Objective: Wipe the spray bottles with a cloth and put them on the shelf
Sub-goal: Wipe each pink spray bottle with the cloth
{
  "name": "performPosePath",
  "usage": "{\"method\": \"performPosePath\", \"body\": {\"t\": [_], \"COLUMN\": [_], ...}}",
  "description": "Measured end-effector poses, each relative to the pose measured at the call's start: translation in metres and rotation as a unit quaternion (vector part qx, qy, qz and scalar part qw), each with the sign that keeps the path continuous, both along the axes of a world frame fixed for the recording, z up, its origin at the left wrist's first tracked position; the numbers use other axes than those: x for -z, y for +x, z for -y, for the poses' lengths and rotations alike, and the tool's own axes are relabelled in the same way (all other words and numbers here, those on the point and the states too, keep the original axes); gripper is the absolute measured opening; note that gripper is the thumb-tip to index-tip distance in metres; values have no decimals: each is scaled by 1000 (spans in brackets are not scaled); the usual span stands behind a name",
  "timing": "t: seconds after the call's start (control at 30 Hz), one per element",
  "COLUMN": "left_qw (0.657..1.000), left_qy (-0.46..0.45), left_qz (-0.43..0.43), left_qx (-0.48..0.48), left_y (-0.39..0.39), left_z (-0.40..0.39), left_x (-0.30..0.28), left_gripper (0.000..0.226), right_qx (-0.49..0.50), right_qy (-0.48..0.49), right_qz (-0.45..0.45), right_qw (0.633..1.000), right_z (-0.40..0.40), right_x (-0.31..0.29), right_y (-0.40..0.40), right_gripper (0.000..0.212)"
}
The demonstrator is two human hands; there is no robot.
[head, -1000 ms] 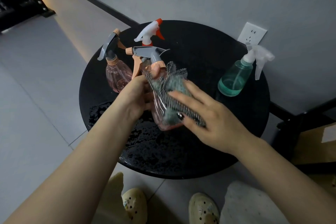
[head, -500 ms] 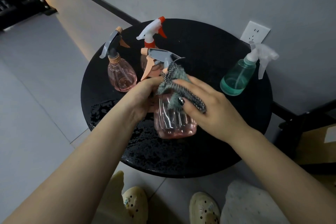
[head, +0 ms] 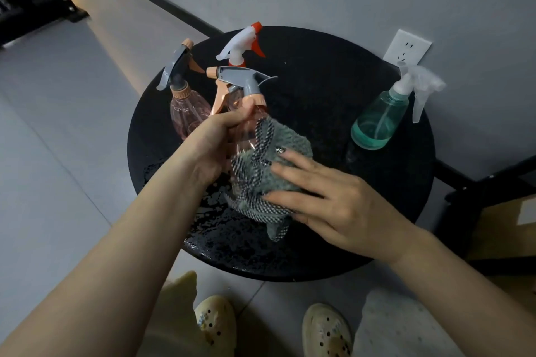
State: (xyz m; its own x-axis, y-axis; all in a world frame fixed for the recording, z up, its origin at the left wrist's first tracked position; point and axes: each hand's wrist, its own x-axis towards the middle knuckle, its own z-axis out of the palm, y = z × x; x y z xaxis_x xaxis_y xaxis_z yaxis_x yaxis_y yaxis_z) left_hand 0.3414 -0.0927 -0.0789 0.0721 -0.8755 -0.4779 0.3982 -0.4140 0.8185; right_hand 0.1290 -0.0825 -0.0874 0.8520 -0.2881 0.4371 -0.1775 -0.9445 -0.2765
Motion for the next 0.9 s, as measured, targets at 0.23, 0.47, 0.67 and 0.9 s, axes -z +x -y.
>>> {"method": "performPosePath", "body": {"t": [0.23,0.47,0.67,0.9], "left_qw": [999,998,999,995], "left_qy": [18,30,17,-20], "left_qz": [25,49,6,-77], "left_qx": [36,18,37,59], "left_y": [-7,-18,-5,-10], "left_z": [-1,-5,-2,-2], "left_x": [2,6,1,-6], "left_gripper": [32,11,12,21], "right_qx": [70,151,51,-20], "right_qy": [76,236,39,-57], "right_qz": [22,0,-9,-53], "right_qw": [994,960,998,997], "right_z": [8,16,1,0], "right_x": [-4,-11,-8,-9], "right_y": [5,17,12,7], "right_gripper": [36,56,41,34]}}
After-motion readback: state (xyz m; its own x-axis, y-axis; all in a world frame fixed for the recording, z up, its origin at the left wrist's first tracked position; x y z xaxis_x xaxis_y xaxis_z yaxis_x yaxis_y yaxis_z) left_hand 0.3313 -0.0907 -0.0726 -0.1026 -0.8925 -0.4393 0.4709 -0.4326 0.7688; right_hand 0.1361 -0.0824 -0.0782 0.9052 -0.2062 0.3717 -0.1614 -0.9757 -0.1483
